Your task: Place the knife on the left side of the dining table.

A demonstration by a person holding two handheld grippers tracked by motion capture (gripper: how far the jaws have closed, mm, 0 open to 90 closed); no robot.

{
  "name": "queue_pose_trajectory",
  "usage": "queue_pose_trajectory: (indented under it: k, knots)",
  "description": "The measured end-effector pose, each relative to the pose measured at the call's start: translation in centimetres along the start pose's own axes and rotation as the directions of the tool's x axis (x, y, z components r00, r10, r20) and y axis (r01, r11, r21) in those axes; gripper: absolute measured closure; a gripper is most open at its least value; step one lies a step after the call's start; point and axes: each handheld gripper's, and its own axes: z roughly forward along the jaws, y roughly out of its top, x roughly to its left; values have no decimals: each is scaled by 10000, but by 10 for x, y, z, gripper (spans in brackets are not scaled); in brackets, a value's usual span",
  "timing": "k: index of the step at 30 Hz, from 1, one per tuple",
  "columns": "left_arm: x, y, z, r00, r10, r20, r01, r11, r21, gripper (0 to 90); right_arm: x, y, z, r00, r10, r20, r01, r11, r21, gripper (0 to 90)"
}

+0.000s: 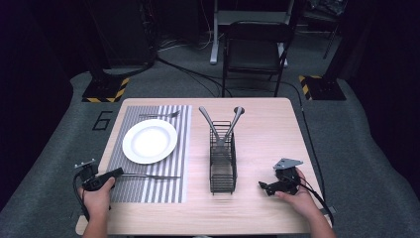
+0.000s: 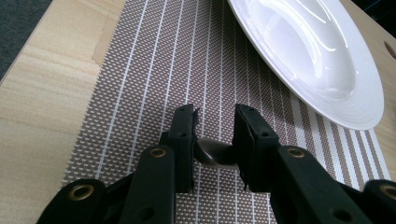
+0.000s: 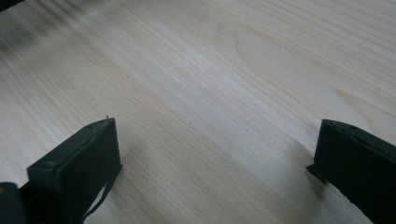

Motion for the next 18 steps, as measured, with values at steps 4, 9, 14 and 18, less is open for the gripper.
queue_pose_trajectory:
  k: [4, 9, 14, 18]
  knots:
    - [0, -1, 1, 9999, -9, -119, 10, 10000, 71, 694, 0, 0, 0, 10000, 4, 0, -4, 10000, 2, 0]
    - [0, -1, 1, 9997, 134, -218, -130, 9997, 184, 692, 0, 0, 0, 10000, 4, -3, -4, 10000, 1, 0]
    - [-2, -2, 2, 9989, 344, -332, -339, 9993, 159, 684, 0, 0, 0, 10000, 2, 1, -2, 10000, -2, 0]
    - [-2, -2, 2, 9977, 554, -400, -546, 9983, 210, 676, 0, 0, 0, 10000, 2, 2, -2, 10000, -2, 0]
